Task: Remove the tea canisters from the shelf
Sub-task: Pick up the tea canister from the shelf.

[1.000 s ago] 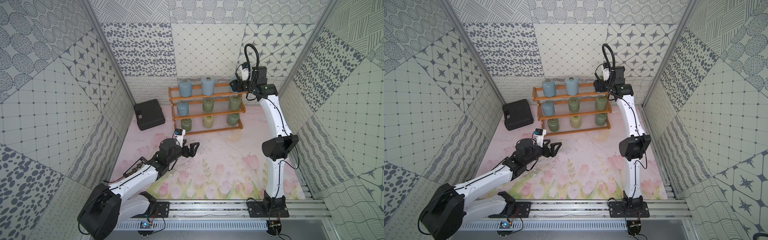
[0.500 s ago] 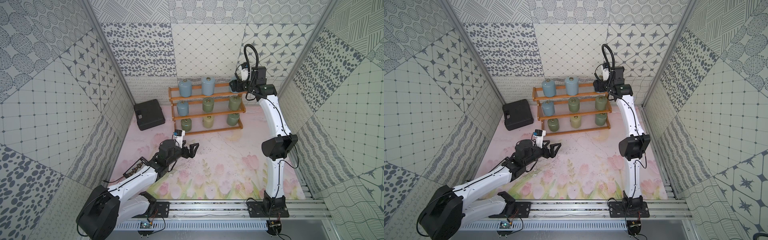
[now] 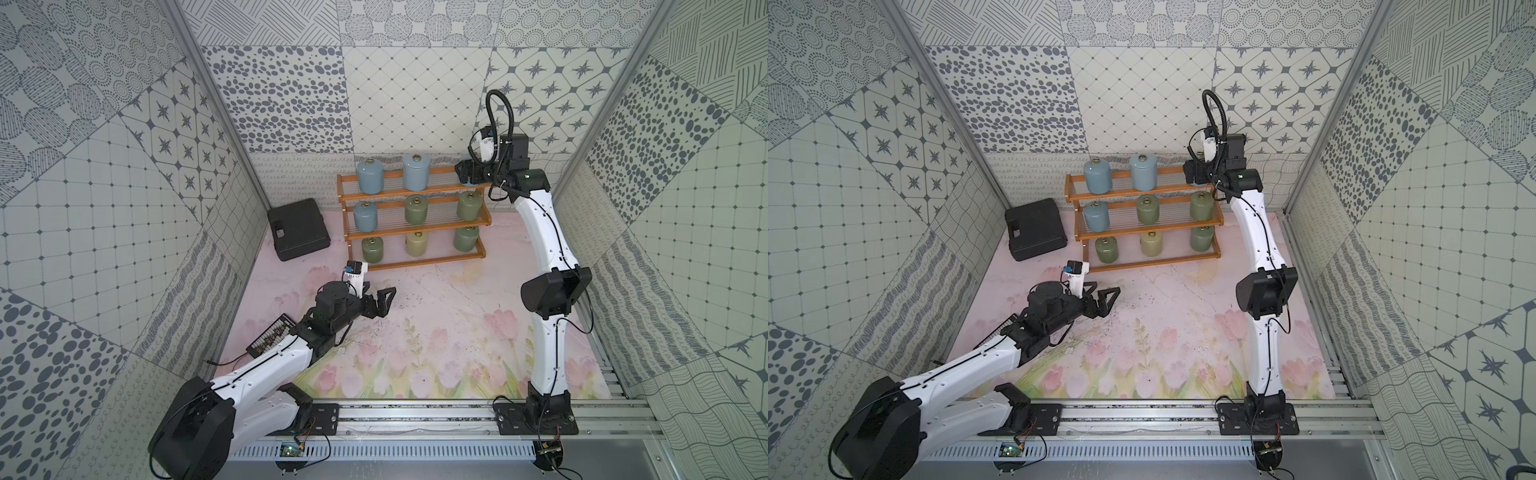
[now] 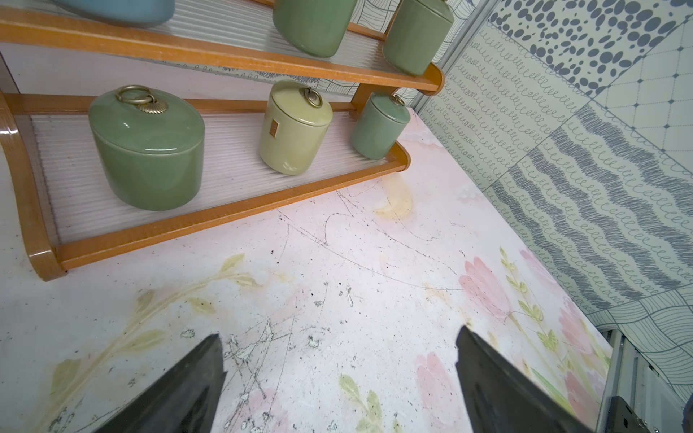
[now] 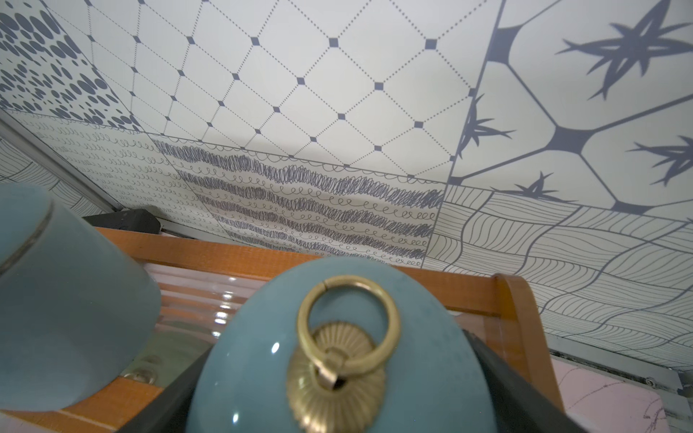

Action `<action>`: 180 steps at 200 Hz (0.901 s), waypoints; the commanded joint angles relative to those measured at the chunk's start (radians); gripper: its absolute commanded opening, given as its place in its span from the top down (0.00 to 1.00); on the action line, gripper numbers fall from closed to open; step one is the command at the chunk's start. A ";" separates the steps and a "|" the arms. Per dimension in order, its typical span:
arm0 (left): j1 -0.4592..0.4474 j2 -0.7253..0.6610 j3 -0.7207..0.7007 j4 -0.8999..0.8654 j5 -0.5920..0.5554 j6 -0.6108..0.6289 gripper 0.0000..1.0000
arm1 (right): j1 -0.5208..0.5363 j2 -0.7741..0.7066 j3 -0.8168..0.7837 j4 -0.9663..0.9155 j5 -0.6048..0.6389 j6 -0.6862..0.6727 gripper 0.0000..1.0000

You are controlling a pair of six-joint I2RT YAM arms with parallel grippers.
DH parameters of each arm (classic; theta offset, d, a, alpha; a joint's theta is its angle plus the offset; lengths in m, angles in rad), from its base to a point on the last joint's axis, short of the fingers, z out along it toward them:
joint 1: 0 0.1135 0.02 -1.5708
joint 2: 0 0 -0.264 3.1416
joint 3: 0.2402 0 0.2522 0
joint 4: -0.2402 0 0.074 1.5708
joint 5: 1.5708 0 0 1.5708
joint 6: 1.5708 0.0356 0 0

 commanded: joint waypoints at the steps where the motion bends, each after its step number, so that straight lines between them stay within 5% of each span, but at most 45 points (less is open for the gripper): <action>1: -0.001 -0.011 -0.005 0.011 -0.018 0.013 0.00 | 0.003 0.033 0.042 0.048 -0.002 0.009 0.04; 63: -0.001 -0.012 -0.008 0.006 -0.018 0.008 0.00 | 0.005 0.035 0.043 0.050 -0.015 0.002 0.21; 105: -0.002 -0.024 -0.001 -0.005 -0.026 0.018 0.00 | 0.030 -0.041 -0.026 0.070 -0.027 -0.037 0.25; 146: -0.002 -0.013 0.022 -0.016 -0.035 0.034 0.00 | 0.055 -0.192 -0.222 0.179 -0.051 -0.037 0.26; 180: -0.001 0.001 0.047 -0.028 -0.042 0.056 0.00 | 0.070 -0.413 -0.591 0.440 -0.050 -0.003 0.26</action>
